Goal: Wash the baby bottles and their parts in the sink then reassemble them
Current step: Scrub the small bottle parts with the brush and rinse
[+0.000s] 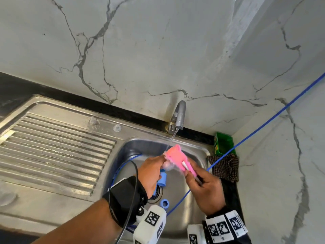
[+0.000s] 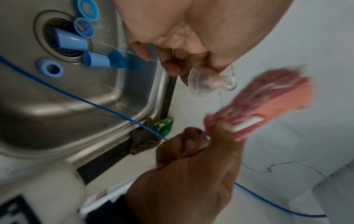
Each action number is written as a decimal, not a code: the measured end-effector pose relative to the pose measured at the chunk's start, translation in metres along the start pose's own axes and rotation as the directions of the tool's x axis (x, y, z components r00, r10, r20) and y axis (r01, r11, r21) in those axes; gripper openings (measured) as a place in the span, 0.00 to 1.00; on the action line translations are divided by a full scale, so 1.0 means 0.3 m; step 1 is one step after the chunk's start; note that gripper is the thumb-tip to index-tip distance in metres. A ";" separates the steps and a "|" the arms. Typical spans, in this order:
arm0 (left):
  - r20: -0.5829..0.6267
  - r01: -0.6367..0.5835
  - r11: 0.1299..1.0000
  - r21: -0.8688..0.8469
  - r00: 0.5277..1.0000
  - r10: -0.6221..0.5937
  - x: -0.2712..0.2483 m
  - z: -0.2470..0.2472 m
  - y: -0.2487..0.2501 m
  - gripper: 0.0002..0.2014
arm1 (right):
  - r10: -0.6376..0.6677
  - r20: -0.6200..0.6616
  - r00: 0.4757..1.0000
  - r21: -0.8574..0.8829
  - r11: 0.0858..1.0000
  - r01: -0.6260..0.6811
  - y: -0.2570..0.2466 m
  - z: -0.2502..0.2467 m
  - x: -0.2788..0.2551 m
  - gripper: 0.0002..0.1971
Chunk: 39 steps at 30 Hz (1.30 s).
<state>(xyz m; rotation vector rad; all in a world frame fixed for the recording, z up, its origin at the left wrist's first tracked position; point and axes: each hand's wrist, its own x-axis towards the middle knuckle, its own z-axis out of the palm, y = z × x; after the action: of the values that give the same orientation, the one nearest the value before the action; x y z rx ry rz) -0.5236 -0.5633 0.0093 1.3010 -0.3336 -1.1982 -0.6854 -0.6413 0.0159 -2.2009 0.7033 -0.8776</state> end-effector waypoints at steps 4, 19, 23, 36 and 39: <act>-0.016 0.149 0.979 -0.136 0.988 -0.153 -0.020 0.040 -0.012 0.08 | -0.115 -0.060 0.991 -0.033 0.993 0.114 -0.039 0.020 0.058 0.23; 0.160 0.352 0.824 -0.444 0.936 -0.313 -0.019 0.026 0.037 0.09 | -0.398 0.078 0.914 -0.309 0.862 0.402 -0.030 0.035 0.036 0.24; 0.164 0.349 0.829 -0.436 0.937 -0.308 -0.059 0.038 0.070 0.09 | -0.351 0.107 0.930 -0.323 0.873 0.366 0.039 0.017 0.015 0.23; 0.115 0.098 0.980 -0.171 0.990 -0.079 -0.046 0.020 0.054 0.15 | 0.186 -0.166 0.968 0.054 0.982 -0.179 0.067 -0.034 -0.042 0.28; 0.098 0.021 1.000 -0.007 0.995 -0.020 -0.046 0.022 0.041 0.12 | 0.236 -0.135 0.962 0.102 0.969 -0.223 0.055 -0.016 -0.042 0.26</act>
<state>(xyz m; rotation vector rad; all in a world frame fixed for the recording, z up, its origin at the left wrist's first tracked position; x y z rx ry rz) -0.5284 -0.5581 0.0277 1.2438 -0.3869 -1.2824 -0.7007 -0.6452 0.0017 -1.9463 0.9524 -0.9364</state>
